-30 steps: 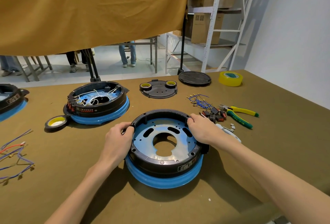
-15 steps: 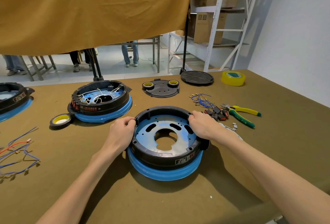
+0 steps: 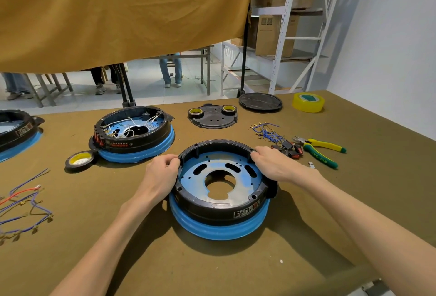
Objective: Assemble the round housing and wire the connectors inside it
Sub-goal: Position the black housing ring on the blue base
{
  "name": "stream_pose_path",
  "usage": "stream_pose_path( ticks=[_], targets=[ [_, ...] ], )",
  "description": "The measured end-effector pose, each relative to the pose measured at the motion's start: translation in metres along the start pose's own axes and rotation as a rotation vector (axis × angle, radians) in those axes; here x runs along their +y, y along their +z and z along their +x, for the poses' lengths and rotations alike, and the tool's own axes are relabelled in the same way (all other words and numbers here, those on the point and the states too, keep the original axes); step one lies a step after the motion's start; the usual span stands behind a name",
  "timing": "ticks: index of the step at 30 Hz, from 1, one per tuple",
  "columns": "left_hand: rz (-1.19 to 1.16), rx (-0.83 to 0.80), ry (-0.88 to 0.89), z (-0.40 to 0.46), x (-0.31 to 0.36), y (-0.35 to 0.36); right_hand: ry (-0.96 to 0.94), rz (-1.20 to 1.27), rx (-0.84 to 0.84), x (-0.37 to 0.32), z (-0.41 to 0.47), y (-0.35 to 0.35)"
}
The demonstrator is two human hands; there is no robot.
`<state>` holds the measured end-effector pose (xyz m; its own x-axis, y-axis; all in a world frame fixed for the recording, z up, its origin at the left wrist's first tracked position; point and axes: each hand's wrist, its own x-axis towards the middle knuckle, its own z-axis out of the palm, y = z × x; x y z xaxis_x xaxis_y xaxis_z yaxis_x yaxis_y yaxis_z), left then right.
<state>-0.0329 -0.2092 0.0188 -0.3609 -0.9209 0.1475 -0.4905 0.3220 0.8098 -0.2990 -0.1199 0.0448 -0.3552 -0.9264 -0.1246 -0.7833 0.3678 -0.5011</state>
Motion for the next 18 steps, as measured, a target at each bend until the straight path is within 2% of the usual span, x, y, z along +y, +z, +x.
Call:
stream_pose_path(
  ticks=[5, 8, 11, 12, 13, 16, 18],
  targets=[
    [-0.002, -0.012, -0.04, -0.001, 0.001, 0.0, 0.027, 0.048, -0.128, 0.004, 0.007, -0.012],
    [0.101, -0.002, -0.036, -0.007, 0.007, 0.0, 0.134, 0.241, -0.228, 0.007, 0.007, -0.02],
    [0.263, 0.176, 0.232, -0.017, 0.026, 0.0, 0.2, 0.361, -0.272, 0.011, 0.007, -0.023],
    [0.259, 0.164, 0.305, -0.02, 0.037, 0.003, 0.209, 0.376, -0.282, 0.011, 0.006, -0.023],
    [0.239, 0.085, 0.329, -0.023, 0.047, 0.007, 0.217, 0.391, -0.288, 0.012, 0.005, -0.022],
    [0.315, -0.306, 0.181, -0.02, 0.069, 0.034, 0.255, 0.453, -0.277, 0.011, -0.001, -0.019],
    [0.419, -0.453, 0.1, -0.013, 0.074, 0.052, 0.282, 0.505, -0.279, 0.011, -0.006, -0.016]
  ],
)
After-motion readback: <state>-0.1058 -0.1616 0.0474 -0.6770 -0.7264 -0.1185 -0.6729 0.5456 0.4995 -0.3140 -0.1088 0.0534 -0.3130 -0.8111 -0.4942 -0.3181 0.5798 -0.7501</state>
